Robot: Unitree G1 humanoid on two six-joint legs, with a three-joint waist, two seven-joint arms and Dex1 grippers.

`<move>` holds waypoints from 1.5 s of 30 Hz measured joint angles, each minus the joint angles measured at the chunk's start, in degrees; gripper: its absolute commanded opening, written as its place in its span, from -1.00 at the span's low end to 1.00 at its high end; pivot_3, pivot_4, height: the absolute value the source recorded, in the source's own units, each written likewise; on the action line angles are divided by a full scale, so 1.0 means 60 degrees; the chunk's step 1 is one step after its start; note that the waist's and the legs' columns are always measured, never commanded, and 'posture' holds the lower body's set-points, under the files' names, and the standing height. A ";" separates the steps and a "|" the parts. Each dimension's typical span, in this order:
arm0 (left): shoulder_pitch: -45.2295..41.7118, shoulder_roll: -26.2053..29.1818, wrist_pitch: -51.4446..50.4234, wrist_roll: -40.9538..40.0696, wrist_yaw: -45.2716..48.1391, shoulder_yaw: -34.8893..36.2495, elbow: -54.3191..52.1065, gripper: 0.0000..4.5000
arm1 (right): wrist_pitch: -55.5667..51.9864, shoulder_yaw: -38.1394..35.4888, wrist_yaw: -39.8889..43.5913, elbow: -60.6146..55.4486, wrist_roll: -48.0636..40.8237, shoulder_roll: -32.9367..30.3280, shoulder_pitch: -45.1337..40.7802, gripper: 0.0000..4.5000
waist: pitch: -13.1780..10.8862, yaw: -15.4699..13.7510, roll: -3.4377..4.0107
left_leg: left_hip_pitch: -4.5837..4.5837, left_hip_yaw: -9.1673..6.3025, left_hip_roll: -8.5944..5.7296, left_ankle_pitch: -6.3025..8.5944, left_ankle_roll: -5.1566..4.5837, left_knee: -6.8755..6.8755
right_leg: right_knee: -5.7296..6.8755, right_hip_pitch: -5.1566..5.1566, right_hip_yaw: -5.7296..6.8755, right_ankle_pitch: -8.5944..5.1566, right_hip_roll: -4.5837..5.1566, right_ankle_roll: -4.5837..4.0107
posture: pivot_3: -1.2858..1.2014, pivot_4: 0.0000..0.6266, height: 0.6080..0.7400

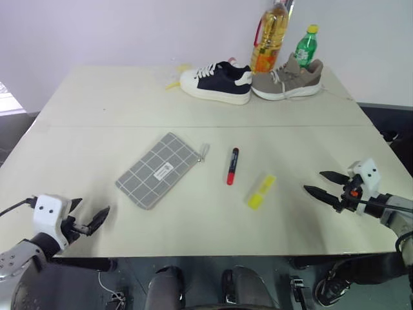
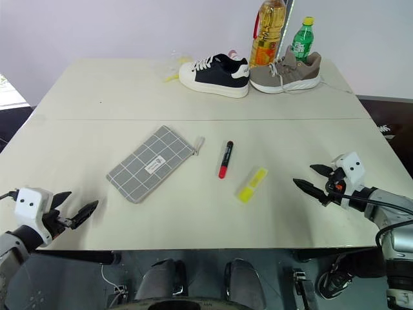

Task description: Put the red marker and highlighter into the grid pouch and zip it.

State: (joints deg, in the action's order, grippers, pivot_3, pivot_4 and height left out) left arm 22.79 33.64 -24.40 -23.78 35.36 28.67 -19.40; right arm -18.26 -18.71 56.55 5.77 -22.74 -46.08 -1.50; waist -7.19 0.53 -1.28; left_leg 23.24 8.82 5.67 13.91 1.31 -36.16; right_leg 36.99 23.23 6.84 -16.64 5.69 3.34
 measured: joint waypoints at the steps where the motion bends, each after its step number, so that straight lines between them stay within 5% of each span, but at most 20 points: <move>1: -0.0001 -0.0001 0.0003 0.0000 -0.0005 0.0000 -0.0003 0.97 | -0.0007 0.0001 -0.0001 -0.0031 -0.0001 0.0000 0.0016 0.76 | 0.0000 0.0002 0.0000 | 0.0000 0.0000 0.0000 0.0000 0.0000 0.0000 | 0.0000 -0.0001 0.0000 0.0000 0.0000 0.0001 | 0.03 -0.52 0.47; 12: -0.0360 -0.0399 0.0085 0.0026 -0.0450 -0.0052 -0.0016 0.97 | -0.0332 0.0464 -0.0484 -0.0091 0.0092 0.0147 -0.0839 0.76 | 0.0001 0.0038 -0.0001 | 0.0000 0.0001 -0.0001 0.0000 0.0000 0.0000 | 0.0002 -0.0002 0.0000 0.0013 -0.0010 0.0022 | 0.03 -0.52 0.47; 27: -0.0392 -0.1062 0.1693 0.0595 -0.0677 -0.0521 -0.0060 0.97 | -0.1931 0.2400 -0.1748 -0.2185 -0.0455 0.2658 -0.2948 0.76 | 0.0013 0.0012 -0.0017 | 0.0010 -0.0002 0.0002 0.0001 -0.0003 -0.0001 | 0.0006 0.0006 0.0002 0.0015 -0.0003 0.0023 | 0.03 -0.52 0.47; 30: -0.0428 -0.0899 0.1949 0.0779 -0.0507 -0.0616 0.0003 1.00 | -0.2048 0.2936 -0.1762 -0.2341 -0.0576 0.3177 -0.3141 0.37 | 0.0010 0.0039 -0.0011 | 0.0010 -0.0001 0.0003 0.0001 -0.0003 -0.0001 | 0.0014 0.0009 0.0002 0.0015 -0.0007 0.0023 | 0.03 -0.52 0.47; 36: -0.0242 -0.0384 0.2890 0.1488 -0.0049 -0.1003 0.0238 1.00 | -0.2188 0.4819 -0.2502 -0.1819 0.0459 0.4645 -0.4278 -0.93 | 0.0013 0.0132 -0.0014 | 0.0009 0.0008 0.0008 0.0001 -0.0003 0.0004 | 0.0021 0.0029 0.0002 0.0017 -0.0022 0.0018 | 0.03 -0.52 0.47; 45: 0.0267 0.0057 0.4067 0.2445 0.0324 -0.1313 0.0515 1.00 | -0.2087 0.6464 -0.5085 0.1400 0.2685 0.7645 -0.6362 -0.97 | 0.0006 0.0088 -0.0002 | 0.0021 0.0020 0.0014 0.0001 -0.0001 -0.0007 | 0.0024 0.0038 0.0003 0.0018 -0.0002 0.0017 | 0.03 -0.52 0.47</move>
State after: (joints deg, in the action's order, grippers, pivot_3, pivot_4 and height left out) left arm 24.40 33.98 0.00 -9.11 37.31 20.79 -16.31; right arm -30.78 20.07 26.04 14.17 -6.63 -0.21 -39.67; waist -7.16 1.06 -1.29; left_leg 23.37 8.94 5.75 13.91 1.30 -36.21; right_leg 37.14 23.46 6.86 -16.53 5.68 3.44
